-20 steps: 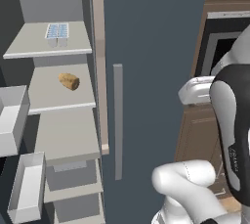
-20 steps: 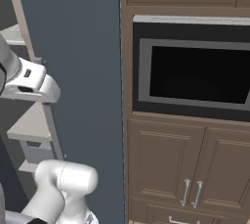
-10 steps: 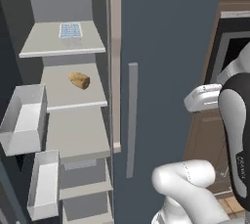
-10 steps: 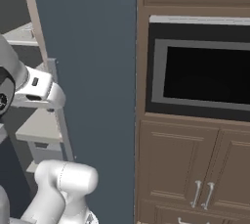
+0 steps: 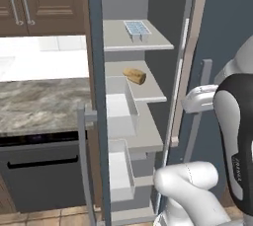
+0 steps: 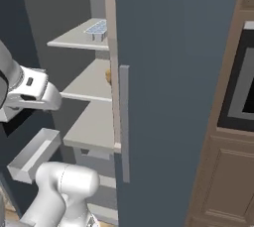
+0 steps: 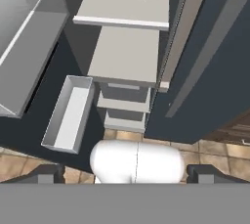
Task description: Open the freezer door, pick up the ice cube tray from the freezer, and place it on the dining counter.
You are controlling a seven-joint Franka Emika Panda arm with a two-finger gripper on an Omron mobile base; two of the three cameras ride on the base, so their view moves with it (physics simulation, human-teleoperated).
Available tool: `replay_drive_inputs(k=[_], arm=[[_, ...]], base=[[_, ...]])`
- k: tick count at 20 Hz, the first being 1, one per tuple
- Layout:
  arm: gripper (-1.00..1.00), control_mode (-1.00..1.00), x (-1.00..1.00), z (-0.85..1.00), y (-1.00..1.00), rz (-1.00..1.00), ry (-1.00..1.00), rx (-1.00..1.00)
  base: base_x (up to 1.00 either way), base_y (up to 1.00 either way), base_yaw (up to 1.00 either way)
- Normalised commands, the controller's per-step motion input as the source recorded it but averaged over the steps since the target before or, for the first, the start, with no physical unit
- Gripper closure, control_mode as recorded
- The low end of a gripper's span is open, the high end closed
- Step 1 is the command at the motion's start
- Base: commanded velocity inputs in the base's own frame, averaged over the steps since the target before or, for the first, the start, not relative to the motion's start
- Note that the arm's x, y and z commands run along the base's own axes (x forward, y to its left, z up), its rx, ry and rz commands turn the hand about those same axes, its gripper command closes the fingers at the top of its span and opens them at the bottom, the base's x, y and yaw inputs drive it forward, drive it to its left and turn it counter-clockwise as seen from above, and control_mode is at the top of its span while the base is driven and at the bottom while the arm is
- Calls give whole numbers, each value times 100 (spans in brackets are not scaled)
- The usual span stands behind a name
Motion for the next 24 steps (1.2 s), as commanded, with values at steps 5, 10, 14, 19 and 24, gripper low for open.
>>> replay_drive_inputs(k=[5,10,14,19,24], arm=[[-100,100,0,0,0,0,0,0],[-100,100,0,0,0,0,0,0],[-100,100,0,0,0,0,0,0],[-100,-100,0,0,0,0,2,0],[-100,-100,3,0,7,-2,2,1]], base=[[53,0,5],[54,-6,-4],[42,0,0],[1,0,0],[0,0,0]])
